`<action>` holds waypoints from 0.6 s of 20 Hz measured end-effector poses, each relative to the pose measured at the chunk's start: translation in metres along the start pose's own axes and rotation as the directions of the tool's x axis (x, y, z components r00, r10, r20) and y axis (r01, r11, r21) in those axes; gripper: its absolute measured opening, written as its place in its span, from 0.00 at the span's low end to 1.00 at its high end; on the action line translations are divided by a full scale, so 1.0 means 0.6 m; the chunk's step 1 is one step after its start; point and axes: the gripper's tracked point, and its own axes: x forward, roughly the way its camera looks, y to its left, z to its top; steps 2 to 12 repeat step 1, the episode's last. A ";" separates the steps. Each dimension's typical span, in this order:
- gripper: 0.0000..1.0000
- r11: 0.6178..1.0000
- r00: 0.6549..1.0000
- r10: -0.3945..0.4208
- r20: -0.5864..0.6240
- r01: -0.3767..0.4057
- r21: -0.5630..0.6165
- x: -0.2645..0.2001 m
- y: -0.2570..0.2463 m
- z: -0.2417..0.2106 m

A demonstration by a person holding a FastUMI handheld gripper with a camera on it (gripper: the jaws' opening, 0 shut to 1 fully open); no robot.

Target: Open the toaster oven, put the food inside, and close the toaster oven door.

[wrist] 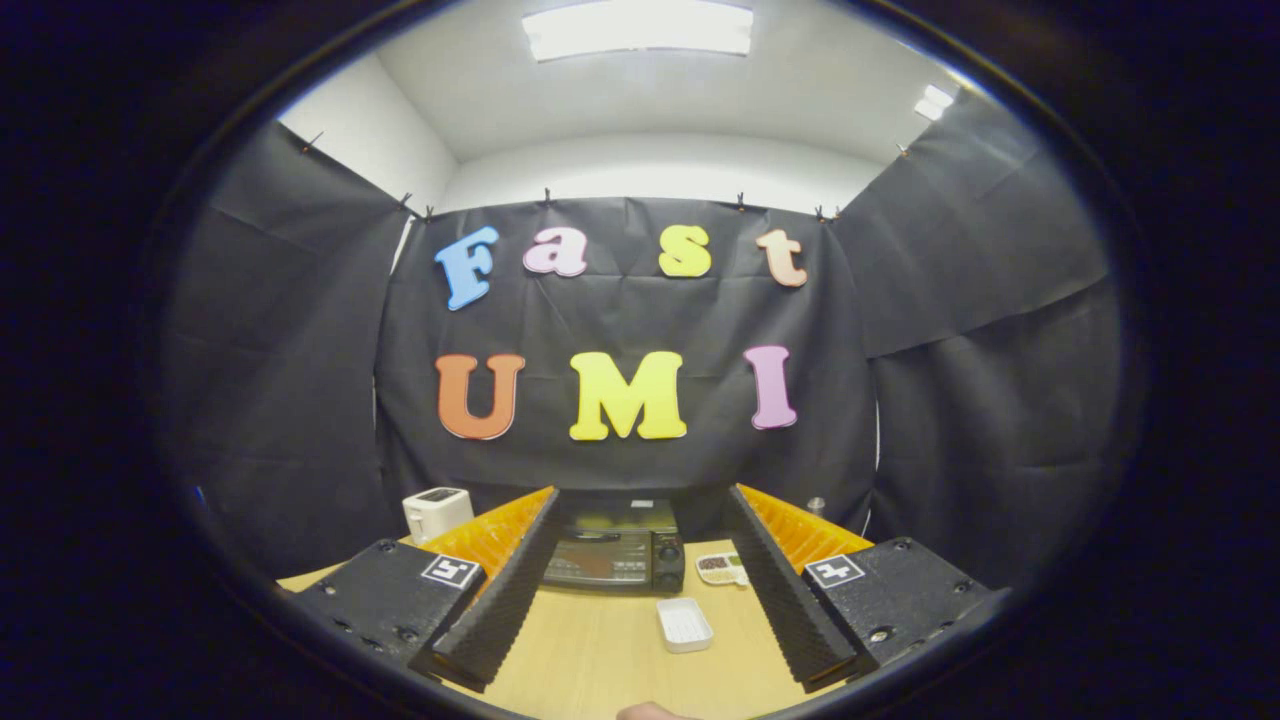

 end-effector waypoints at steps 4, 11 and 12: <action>1.00 1.000 1.000 -0.002 0.004 0.002 0.001 0.000 -0.001 0.000; 1.00 1.000 1.000 -0.002 0.004 0.002 0.001 0.000 -0.001 0.000; 1.00 1.000 1.000 -0.002 0.004 0.002 0.001 0.000 -0.001 0.000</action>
